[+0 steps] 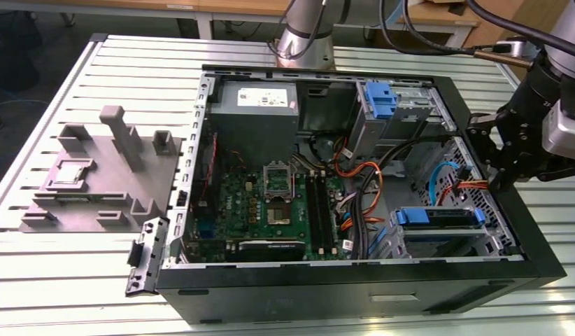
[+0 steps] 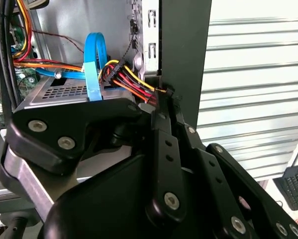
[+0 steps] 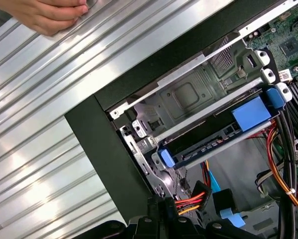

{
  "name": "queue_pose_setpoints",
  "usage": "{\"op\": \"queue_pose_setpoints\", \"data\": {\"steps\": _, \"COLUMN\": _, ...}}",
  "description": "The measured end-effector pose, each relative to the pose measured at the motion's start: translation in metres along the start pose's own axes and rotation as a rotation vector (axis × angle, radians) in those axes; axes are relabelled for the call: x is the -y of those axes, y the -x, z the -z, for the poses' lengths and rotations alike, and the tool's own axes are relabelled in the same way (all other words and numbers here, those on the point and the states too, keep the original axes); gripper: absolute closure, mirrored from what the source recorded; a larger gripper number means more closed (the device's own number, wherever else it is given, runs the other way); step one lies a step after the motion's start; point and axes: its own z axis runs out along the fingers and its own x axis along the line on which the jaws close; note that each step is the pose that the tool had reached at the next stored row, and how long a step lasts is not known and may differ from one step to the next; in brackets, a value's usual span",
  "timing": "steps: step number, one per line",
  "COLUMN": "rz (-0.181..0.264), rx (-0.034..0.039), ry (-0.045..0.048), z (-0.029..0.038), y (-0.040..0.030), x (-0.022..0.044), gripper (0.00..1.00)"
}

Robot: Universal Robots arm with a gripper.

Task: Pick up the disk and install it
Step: 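Insert the first disk wire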

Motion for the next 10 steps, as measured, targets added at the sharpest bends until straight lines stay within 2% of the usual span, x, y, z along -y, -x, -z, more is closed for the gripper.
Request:
{"op": "queue_pose_setpoints", "data": {"steps": 3, "rz": 0.0, "rx": 0.0001, "ry": -0.0001, "z": 0.0011, "y": 0.002, "x": -0.0012, "gripper": 0.84}}
{"op": "queue_pose_setpoints", "data": {"steps": 7, "rz": 0.0, "rx": -0.0009, "ry": -0.0004, "z": 0.003, "y": 0.009, "x": -0.0056, "gripper": 0.84}}
{"op": "queue_pose_setpoints", "data": {"steps": 10, "rz": -0.017, "rx": -0.0022, "ry": 0.0019, "z": 0.0032, "y": 0.0095, "x": -0.0059, "gripper": 0.84}}
